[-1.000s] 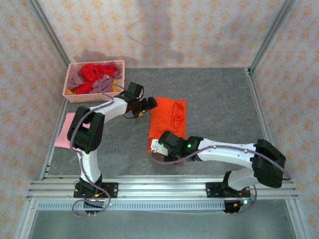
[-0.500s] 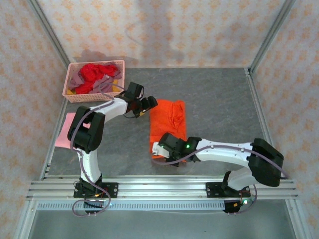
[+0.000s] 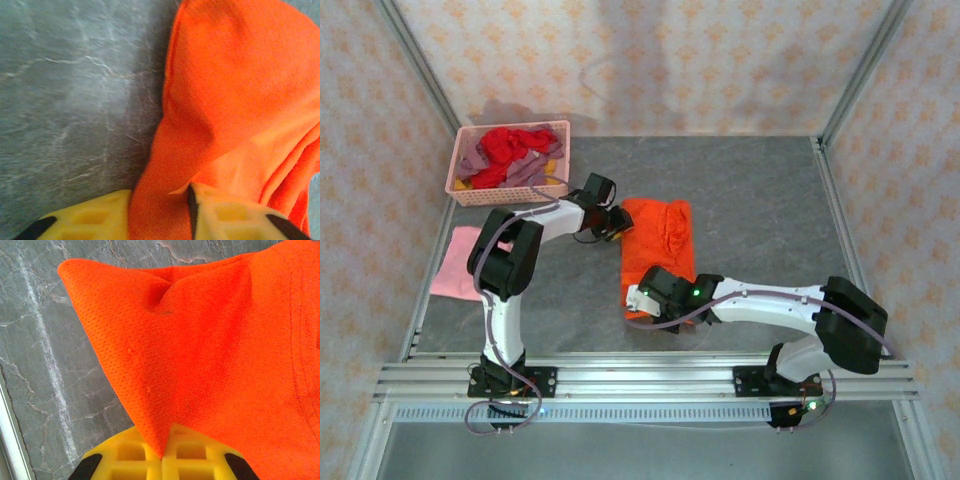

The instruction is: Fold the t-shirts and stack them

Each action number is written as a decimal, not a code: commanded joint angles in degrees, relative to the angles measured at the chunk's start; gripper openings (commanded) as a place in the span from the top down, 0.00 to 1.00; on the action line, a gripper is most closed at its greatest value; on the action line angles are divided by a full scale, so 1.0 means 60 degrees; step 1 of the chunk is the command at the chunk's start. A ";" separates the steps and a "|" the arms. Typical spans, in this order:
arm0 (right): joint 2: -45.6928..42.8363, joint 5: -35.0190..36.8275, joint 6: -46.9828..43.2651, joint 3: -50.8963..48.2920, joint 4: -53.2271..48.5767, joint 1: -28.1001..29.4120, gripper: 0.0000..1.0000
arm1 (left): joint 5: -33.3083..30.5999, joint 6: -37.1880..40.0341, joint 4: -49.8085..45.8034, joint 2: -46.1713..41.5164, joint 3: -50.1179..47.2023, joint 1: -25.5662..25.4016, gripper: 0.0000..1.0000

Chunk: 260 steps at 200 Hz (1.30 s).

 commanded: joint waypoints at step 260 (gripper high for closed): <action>0.2174 -0.0345 -0.3242 0.4394 -0.1431 -0.3400 1.00 | 0.0573 0.0525 0.0375 -0.0602 -0.2143 -0.0357 1.00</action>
